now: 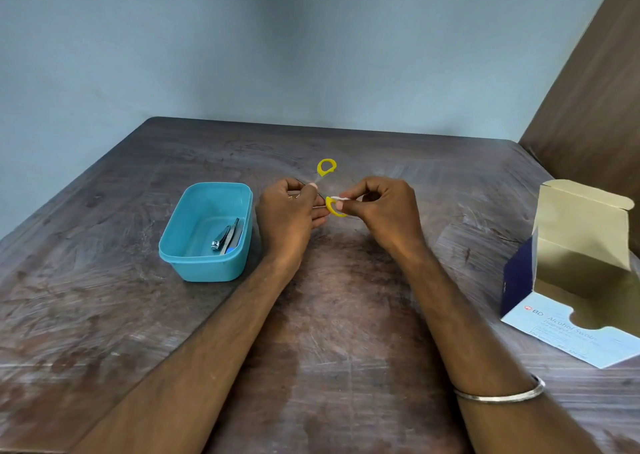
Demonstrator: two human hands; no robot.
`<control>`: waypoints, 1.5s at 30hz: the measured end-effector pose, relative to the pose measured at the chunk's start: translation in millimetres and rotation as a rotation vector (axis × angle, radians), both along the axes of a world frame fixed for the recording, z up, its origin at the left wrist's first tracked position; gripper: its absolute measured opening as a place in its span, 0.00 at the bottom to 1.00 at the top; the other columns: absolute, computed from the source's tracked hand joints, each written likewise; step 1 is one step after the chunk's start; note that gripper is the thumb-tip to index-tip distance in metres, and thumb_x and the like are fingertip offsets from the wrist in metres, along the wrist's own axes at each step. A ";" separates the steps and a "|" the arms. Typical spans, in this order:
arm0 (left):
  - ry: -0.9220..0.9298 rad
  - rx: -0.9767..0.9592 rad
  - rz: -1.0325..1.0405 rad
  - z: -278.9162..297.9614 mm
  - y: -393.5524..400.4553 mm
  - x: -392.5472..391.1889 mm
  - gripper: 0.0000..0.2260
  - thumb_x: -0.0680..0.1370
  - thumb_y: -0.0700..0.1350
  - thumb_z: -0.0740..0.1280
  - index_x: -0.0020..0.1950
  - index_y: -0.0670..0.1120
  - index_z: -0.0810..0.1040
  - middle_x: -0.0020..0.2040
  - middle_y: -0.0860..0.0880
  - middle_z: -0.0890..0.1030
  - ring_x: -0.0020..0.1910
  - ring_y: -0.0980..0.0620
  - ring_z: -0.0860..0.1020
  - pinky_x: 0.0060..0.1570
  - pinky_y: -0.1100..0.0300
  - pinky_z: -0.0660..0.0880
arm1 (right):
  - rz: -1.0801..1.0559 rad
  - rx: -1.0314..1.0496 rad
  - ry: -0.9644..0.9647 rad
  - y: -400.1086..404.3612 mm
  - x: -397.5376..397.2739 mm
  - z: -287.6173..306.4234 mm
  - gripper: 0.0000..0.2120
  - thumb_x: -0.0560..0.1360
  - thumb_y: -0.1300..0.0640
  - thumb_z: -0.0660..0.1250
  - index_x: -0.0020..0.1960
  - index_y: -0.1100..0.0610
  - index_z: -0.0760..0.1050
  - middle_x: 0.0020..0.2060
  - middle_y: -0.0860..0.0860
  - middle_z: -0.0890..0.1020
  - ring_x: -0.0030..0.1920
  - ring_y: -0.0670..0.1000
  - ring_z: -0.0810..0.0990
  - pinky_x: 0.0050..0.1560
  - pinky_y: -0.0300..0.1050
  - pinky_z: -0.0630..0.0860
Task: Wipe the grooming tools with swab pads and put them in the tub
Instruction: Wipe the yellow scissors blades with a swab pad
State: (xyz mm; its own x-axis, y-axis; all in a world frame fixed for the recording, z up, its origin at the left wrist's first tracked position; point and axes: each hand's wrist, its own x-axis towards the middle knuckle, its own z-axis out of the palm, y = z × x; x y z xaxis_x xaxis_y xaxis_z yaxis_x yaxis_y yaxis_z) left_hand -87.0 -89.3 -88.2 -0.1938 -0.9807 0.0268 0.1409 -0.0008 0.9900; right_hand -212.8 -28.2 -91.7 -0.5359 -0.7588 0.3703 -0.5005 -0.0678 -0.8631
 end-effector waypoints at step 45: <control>0.000 -0.045 0.058 7.5 -4.0 7.0 0.08 0.79 0.43 0.66 0.51 0.38 0.80 0.39 0.43 0.85 0.36 0.47 0.86 0.39 0.52 0.84 | 0.146 0.000 0.195 0.0 2.4 1.2 0.06 0.72 0.52 0.76 0.40 0.54 0.85 0.38 0.46 0.78 0.37 0.41 0.72 0.37 0.37 0.67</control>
